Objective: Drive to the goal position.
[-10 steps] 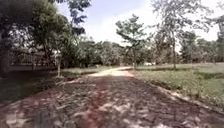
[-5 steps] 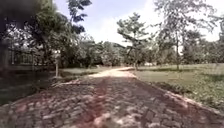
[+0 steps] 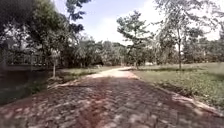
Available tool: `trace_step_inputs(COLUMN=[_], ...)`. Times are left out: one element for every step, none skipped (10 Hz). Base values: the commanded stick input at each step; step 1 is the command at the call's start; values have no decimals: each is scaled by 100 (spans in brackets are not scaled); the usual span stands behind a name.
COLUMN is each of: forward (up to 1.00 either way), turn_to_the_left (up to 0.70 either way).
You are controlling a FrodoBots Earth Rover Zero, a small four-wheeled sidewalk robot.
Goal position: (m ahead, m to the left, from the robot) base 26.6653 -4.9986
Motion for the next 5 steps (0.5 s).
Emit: trace_step_inputs(forward=[70, 70, 70, 70, 70], turn_to_the_left=[0, 0, 0, 0, 0])
